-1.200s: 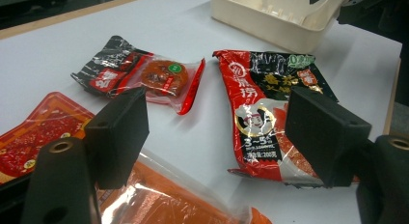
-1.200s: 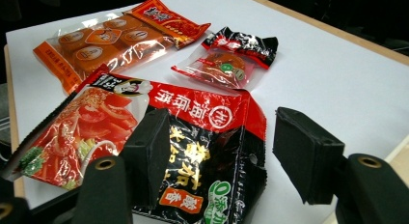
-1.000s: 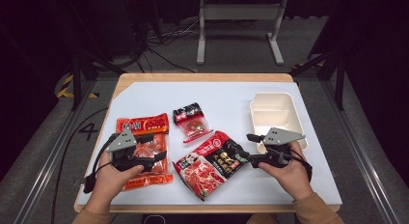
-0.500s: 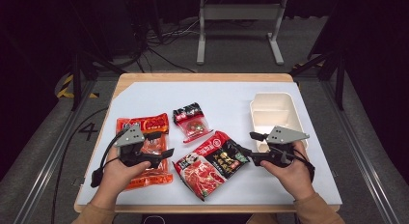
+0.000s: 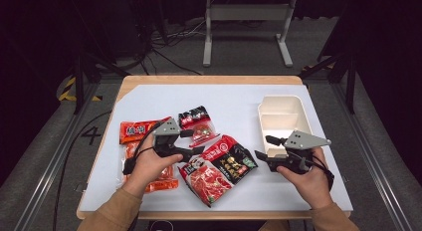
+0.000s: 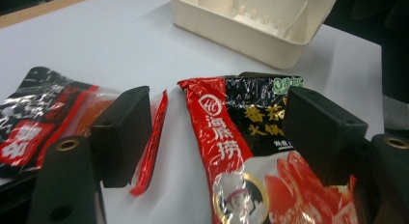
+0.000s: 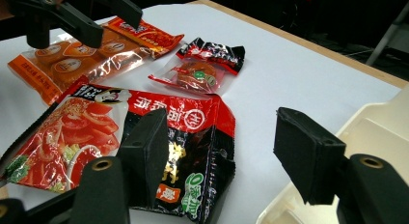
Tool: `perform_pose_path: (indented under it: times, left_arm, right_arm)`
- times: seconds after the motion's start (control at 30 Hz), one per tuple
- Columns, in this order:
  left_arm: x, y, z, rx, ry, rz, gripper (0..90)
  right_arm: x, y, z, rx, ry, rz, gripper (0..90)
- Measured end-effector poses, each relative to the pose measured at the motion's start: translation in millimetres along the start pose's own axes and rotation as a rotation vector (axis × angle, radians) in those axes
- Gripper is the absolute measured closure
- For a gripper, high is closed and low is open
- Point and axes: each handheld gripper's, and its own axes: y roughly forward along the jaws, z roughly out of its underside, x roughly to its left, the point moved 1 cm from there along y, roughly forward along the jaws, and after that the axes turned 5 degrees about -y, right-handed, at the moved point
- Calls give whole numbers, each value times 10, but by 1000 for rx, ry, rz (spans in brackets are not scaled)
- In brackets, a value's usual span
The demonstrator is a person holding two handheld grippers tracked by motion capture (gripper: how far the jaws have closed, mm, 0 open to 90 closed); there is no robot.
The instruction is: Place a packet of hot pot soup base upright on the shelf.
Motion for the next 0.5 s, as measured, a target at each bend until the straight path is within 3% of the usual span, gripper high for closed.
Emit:
perform_pose_path:
  times: [0.5]
  left_arm:
    - [75,418,-61,54,1,35,281]
  right_arm:
    - [-12,-155,85,-3,11,38,352]
